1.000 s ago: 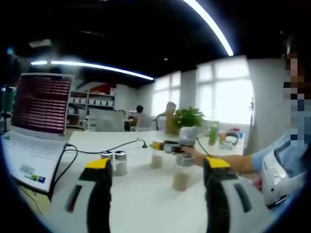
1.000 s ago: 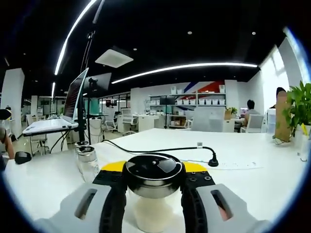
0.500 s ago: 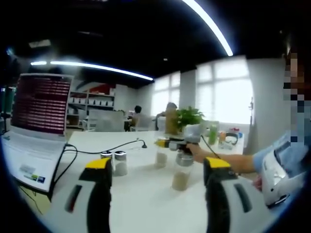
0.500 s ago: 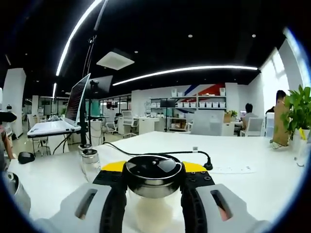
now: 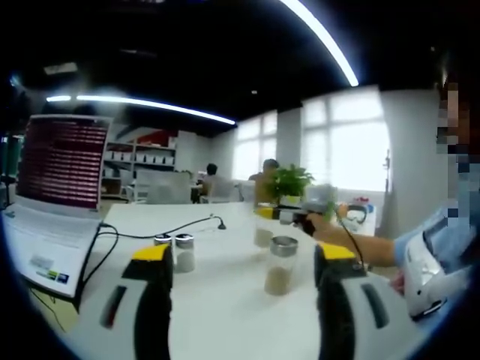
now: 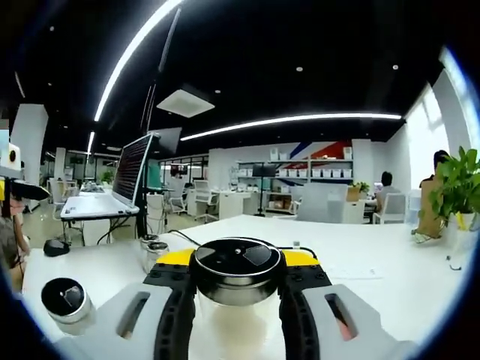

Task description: Rotate the seasoning bottle until the label or dispensing opening points toward the visible target arrow and the bottle remains upright within the marked orientation range

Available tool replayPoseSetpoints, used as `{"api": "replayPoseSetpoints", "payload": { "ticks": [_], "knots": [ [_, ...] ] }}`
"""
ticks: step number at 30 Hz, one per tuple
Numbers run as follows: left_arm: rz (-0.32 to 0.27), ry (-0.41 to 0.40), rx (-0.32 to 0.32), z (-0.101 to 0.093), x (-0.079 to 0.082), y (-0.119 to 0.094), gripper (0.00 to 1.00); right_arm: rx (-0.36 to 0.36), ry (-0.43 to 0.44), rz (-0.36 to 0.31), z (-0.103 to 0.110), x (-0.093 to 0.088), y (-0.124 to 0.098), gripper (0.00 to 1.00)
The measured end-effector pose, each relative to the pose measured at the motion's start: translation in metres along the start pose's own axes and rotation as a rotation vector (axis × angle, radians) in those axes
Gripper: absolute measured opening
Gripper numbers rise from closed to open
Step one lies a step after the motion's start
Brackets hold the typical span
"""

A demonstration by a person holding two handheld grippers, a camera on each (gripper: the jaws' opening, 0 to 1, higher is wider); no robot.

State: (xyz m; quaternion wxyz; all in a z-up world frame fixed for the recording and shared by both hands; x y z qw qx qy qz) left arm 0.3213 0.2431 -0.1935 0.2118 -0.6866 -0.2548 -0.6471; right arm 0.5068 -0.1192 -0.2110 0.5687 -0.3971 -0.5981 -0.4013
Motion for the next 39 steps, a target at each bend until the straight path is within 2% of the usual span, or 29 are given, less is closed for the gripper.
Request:
{"api": "replayPoseSetpoints", "payload": {
  "ticks": [14,18,28,33,39],
  "knots": [
    [0.001,-0.002,0.003,0.000,-0.001,-0.001,0.81,0.079,0.018,-0.016,0.012,0.007,-0.046,0.41],
    [0.005,0.012,0.010,0.000,0.000,-0.001,0.82,0.098,0.012,-0.001,0.015,0.007,-0.058,0.41],
    [-0.012,0.008,-0.002,-0.001,0.002,-0.003,0.82,0.095,0.025,0.020,0.011,-0.008,-0.080,0.41],
    [-0.001,0.009,0.013,0.000,0.001,-0.002,0.82,0.125,0.046,0.033,0.014,-0.018,-0.093,0.41],
    [0.002,0.010,-0.004,-0.002,0.001,-0.001,0.82,0.156,0.051,0.041,0.024,-0.024,-0.105,0.41]
  ]
}}
Point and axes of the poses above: the point that each gripper's makers call its tool centre point, and the gripper's own axes: y roughly forward along the fingers, z roughly to its left, x roughly out of its top, the point moved 10 cm from there along -y, roughly backward along the fingers, and after that the axes turned 9 degrees about -x, right-handed, at the moved point
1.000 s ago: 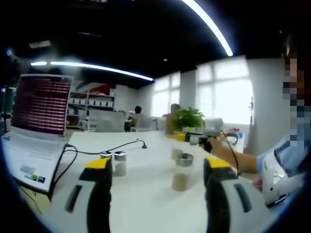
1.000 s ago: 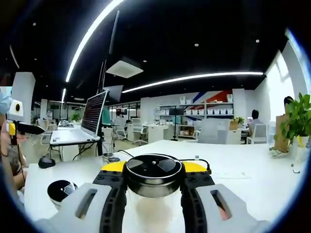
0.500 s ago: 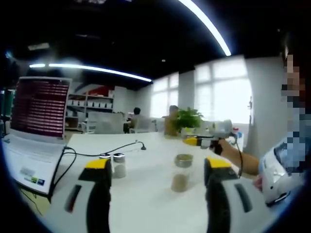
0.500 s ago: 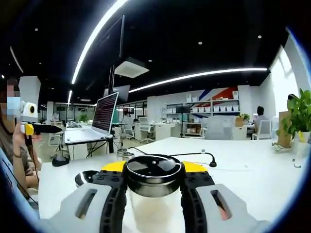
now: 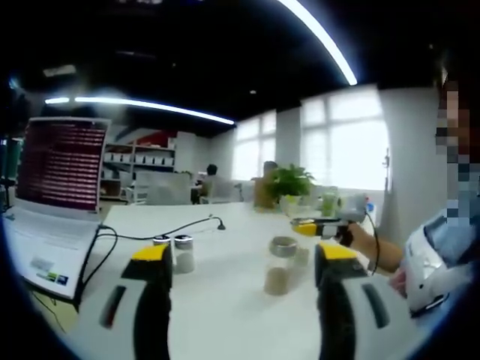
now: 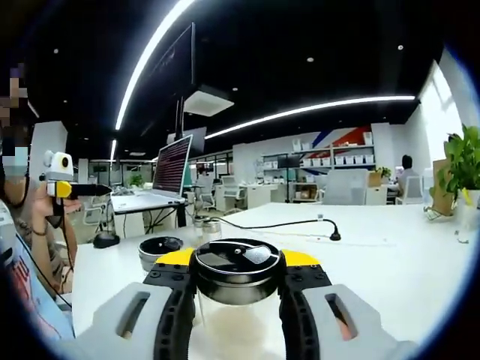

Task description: Rotate the seasoning bottle until the label or dispensing opening points toward the visible target arrow and the bottle remains upright within the marked orientation range

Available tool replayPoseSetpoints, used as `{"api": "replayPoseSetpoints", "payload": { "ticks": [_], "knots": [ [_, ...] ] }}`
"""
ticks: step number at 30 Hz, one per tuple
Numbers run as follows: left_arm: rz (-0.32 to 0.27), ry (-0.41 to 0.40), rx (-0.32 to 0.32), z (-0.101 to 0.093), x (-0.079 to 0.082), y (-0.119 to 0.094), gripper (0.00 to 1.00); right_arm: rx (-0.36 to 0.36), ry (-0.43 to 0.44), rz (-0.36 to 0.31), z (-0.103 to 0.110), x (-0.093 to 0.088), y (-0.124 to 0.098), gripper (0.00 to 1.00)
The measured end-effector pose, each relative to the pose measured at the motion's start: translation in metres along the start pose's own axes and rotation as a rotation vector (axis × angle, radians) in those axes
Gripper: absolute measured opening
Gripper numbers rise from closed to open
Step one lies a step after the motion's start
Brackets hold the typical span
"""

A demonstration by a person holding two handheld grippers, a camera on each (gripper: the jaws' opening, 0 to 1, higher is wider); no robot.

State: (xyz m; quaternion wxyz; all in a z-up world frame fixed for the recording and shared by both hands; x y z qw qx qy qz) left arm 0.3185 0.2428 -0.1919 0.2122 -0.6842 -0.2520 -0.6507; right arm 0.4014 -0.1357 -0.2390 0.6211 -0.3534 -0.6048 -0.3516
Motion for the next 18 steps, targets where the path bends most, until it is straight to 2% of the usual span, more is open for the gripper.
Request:
{"api": "replayPoseSetpoints", "payload": {
  "ticks": [13,18],
  "knots": [
    [0.001,-0.009,0.009,0.003,0.000,-0.001,0.82,0.036,-0.015,0.032,0.010,-0.014,0.000,0.42],
    [0.001,-0.011,0.012,0.003,0.000,-0.001,0.82,0.044,0.000,0.022,0.010,-0.019,-0.004,0.42]
  ]
}}
Point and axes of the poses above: the point that each gripper's makers call its tool centre point, and the gripper's own axes: y roughly forward along the fingers, z roughly to its left, x roughly out of its top, the point moved 10 cm from there along -y, roughly backward along the fingers, and after that the axes turned 9 degrees about -x, right-handed, at the moved point
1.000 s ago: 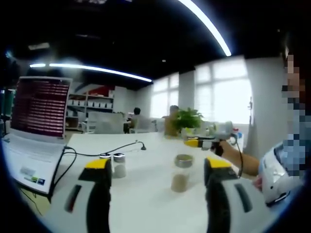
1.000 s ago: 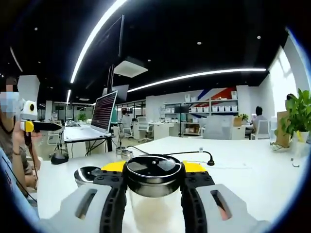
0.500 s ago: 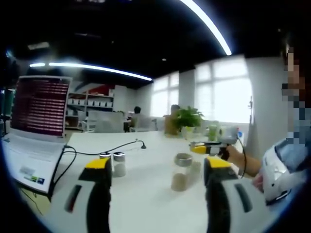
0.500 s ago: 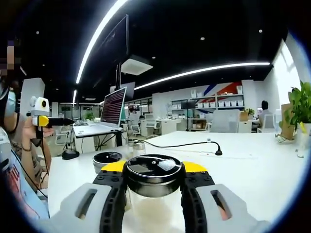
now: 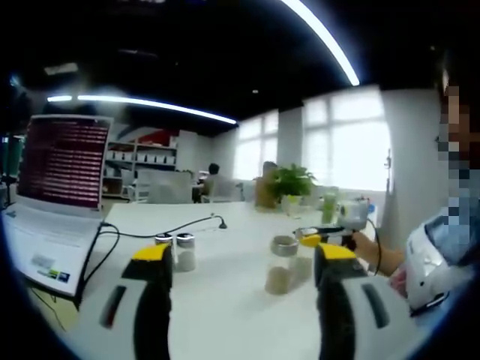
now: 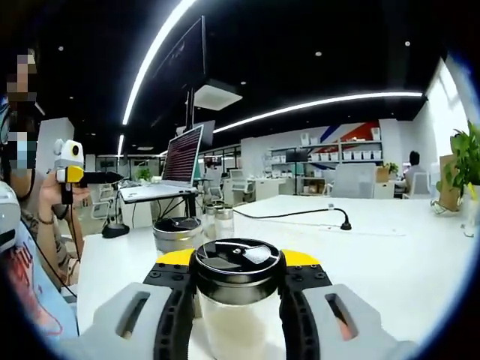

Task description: Rotate the seasoning bottle until the label or dispensing opening points toward the visible target arrow and the bottle remains upright within the marked orientation range

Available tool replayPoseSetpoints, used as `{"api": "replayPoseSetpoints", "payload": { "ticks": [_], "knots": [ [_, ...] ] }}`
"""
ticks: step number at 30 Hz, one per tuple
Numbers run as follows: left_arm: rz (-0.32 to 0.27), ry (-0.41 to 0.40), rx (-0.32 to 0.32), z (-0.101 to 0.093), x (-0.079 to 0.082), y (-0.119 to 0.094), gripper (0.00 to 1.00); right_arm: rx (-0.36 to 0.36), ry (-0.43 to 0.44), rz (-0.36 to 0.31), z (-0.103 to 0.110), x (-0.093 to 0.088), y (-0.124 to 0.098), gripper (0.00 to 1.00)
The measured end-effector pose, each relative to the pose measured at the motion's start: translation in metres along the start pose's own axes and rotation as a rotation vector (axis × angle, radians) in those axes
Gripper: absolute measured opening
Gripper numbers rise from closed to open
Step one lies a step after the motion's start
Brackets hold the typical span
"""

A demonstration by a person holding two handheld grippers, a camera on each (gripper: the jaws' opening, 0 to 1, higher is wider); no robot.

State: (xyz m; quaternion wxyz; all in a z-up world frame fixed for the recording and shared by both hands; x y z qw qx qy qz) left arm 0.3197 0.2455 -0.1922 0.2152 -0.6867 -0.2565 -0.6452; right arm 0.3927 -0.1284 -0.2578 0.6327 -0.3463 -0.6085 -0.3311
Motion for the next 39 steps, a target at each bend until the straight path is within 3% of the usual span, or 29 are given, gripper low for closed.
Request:
{"api": "replayPoseSetpoints", "payload": {
  "ticks": [9,26,29,34,39],
  "knots": [
    [0.005,-0.001,-0.002,0.000,0.000,0.001,0.82,0.030,-0.034,-0.012,0.002,-0.002,-0.005,0.42],
    [-0.048,0.009,0.009,-0.003,0.007,-0.004,0.82,-0.013,-0.027,-0.023,0.004,-0.003,-0.003,0.42],
    [-0.041,0.015,0.008,-0.004,0.007,-0.003,0.82,-0.032,-0.023,-0.019,0.006,-0.003,-0.003,0.42],
    [-0.081,0.019,0.000,-0.008,0.012,-0.002,0.82,-0.082,-0.020,-0.034,0.009,-0.004,-0.003,0.42],
    [-0.072,0.029,0.002,-0.008,0.011,0.000,0.84,-0.123,-0.023,-0.032,0.010,-0.003,-0.002,0.42]
  ]
}}
Point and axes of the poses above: the point that each gripper's makers call its tool centre point, and the gripper's own axes: y roughly forward along the fingers, z roughly to its left, x roughly out of its top, the point moved 10 cm from there along -y, roughly backward along the fingers, and after that the axes turned 9 degrees about -x, right-handed, at the moved point
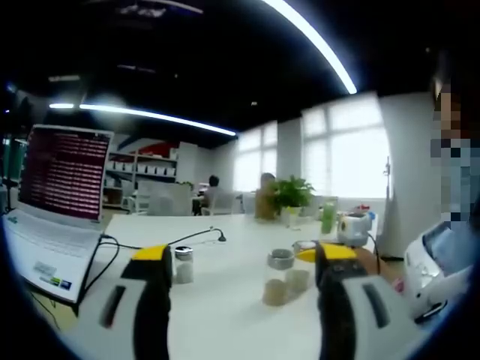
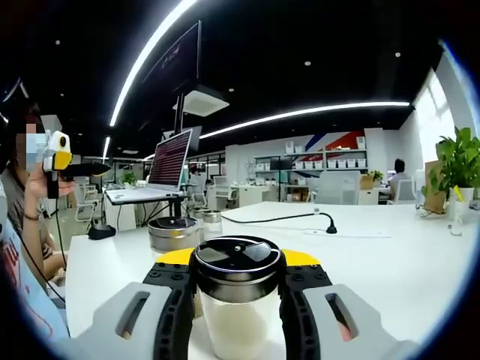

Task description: Rotate the seasoning bottle until the label or dispensing opening points toward the visible target arrow and the bottle remains upright within the marked orientation range

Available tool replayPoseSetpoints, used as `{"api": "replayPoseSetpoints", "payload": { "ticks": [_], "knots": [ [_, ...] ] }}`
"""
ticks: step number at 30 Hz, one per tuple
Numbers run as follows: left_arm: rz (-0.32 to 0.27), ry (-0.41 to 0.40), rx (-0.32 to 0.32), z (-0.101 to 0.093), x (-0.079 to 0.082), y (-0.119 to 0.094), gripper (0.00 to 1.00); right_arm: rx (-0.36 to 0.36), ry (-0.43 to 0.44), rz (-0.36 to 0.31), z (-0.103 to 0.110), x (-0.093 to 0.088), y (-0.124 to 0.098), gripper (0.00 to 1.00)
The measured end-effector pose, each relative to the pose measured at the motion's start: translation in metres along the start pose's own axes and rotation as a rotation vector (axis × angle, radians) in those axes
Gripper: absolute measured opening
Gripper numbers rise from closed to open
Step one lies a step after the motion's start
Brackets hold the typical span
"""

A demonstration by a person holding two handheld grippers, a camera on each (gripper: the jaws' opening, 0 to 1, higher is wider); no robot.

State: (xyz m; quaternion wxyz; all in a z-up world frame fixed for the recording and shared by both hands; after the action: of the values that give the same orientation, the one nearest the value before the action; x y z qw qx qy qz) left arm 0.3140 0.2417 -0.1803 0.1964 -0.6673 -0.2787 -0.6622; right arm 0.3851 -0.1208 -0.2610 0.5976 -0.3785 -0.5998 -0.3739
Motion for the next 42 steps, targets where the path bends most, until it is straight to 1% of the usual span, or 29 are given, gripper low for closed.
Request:
{"api": "replayPoseSetpoints", "payload": {
  "ticks": [3,7,10,12,13,14,15,18,21,24,26,29,33,34,35,36,37,38,39,42],
  "knots": [
    [-0.017,0.005,-0.005,-0.001,0.002,0.000,0.85,-0.020,0.002,-0.005,0.001,-0.001,0.000,0.42],
    [-0.001,0.016,-0.001,-0.002,0.001,0.001,0.87,-0.048,-0.004,-0.012,0.002,-0.001,0.000,0.42],
    [0.004,0.015,0.013,-0.001,0.001,0.002,0.88,-0.074,-0.008,-0.014,0.004,-0.001,0.000,0.42],
    [0.005,0.019,0.020,-0.001,0.002,0.002,0.91,-0.101,-0.005,-0.015,0.005,-0.002,0.000,0.42],
    [-0.001,0.022,0.023,-0.001,0.003,0.003,0.93,-0.122,-0.004,-0.011,0.006,-0.001,0.000,0.42],
    [-0.028,0.021,0.036,0.000,0.004,0.004,0.95,-0.136,-0.007,-0.009,0.006,-0.001,0.000,0.42],
    [-0.042,0.020,0.049,0.000,0.006,0.004,0.97,-0.149,-0.010,-0.011,0.008,-0.001,-0.001,0.42],
    [-0.042,0.047,0.069,0.000,0.008,0.003,1.00,-0.163,-0.009,-0.020,0.008,-0.003,-0.001,0.42],
    [-0.036,0.050,0.064,0.001,0.008,0.001,1.00,-0.180,-0.006,-0.021,0.008,-0.003,-0.001,0.42],
    [-0.067,0.045,0.076,0.003,0.011,-0.002,1.00,-0.202,0.003,-0.016,0.009,-0.003,0.000,0.42],
    [-0.060,0.053,0.081,0.004,0.011,-0.003,1.00,-0.215,-0.004,-0.015,0.010,-0.003,0.000,0.42],
    [-0.031,0.054,0.085,0.005,0.010,-0.004,1.00,-0.219,0.004,-0.015,0.009,-0.003,0.000,0.42],
    [-0.022,0.044,0.086,0.006,0.008,-0.004,1.00,-0.227,0.013,-0.007,0.010,-0.002,-0.001,0.42],
    [-0.017,0.048,0.081,0.005,0.008,-0.004,1.00,-0.232,0.003,-0.003,0.010,-0.001,0.000,0.43],
    [-0.011,0.050,0.076,0.005,0.008,-0.004,1.00,-0.246,-0.013,-0.014,0.009,0.000,0.000,0.48],
    [-0.011,0.047,0.075,0.006,0.007,-0.004,1.00,-0.253,-0.003,-0.028,0.008,0.002,-0.001,0.57],
    [-0.013,0.044,0.074,0.006,0.007,-0.004,1.00,-0.257,0.008,-0.039,0.007,0.003,-0.003,0.68],
    [-0.015,0.042,0.076,0.006,0.007,-0.005,1.00,-0.267,0.015,-0.044,0.006,0.005,-0.005,0.73],
    [-0.017,0.041,0.078,0.007,0.008,-0.006,1.00,-0.274,0.012,-0.054,0.006,0.006,-0.007,0.74],
    [-0.022,0.035,0.080,0.008,0.007,-0.007,1.00,-0.264,0.003,-0.087,0.006,0.012,-0.014,0.73]
  ]
}}
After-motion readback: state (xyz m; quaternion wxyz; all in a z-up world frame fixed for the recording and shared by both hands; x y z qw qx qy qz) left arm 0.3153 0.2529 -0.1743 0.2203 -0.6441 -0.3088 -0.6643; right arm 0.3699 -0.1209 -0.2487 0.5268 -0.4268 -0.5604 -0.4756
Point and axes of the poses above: the point that each gripper's makers call its tool centre point, and the gripper's own axes: y roughly forward along the fingers, z roughly to its left, x roughly out of its top, the point moved 10 cm from there along -y, roughly backward along the fingers, and after that the axes turned 9 degrees about -x, right-handed, at the moved point
